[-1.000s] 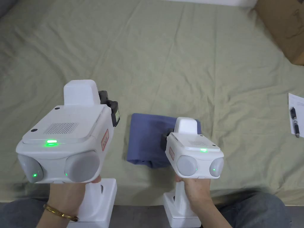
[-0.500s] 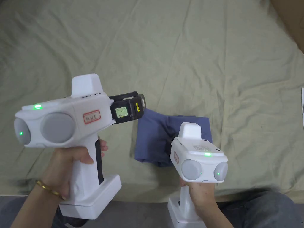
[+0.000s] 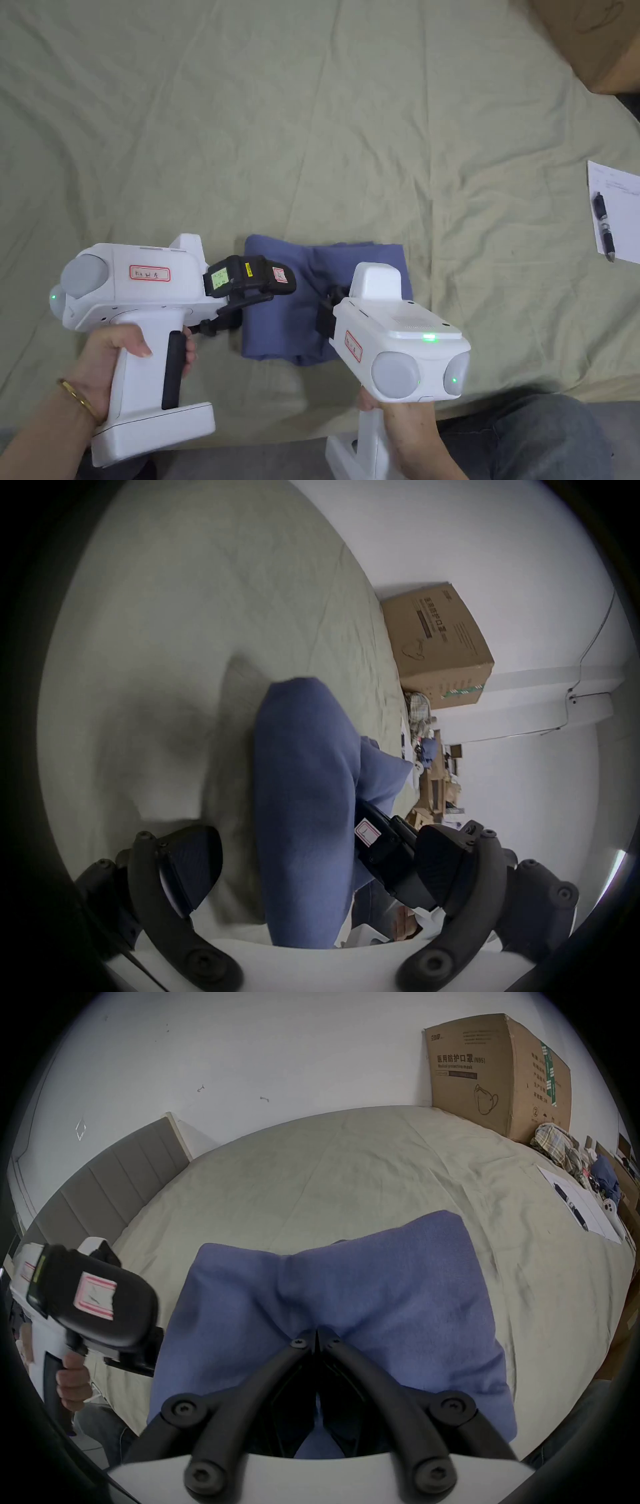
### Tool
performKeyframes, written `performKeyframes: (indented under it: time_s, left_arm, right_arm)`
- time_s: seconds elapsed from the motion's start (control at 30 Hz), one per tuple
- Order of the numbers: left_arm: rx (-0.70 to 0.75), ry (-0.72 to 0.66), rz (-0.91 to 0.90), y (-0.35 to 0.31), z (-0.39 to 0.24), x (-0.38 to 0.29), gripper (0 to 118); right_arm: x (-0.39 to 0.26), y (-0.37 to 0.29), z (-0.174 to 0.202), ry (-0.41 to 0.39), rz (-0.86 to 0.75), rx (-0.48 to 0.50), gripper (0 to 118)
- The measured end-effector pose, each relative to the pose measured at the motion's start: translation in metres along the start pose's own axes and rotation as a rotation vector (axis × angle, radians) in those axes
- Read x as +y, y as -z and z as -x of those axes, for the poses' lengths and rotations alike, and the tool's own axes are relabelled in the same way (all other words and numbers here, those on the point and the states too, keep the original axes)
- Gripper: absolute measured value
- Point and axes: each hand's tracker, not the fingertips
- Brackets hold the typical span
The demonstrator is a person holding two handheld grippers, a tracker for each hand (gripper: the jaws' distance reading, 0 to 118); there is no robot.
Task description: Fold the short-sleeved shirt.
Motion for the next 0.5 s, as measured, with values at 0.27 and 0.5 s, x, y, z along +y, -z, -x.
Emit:
performKeyframes:
  time_s: [0.27, 0.5]
  left_arm:
    - [0.054, 0.032, 0.065, 0.015, 0.004, 0.016, 29]
    - [0.181, 0.049, 0.058, 0.004, -0.038, 0.023, 21]
  right_arm:
    - [0.021, -0.022, -0.011, 0.033, -0.034, 0.004, 0]
    - [0.064, -0.101, -0.03, -0.008, -0.212, -0.015, 0]
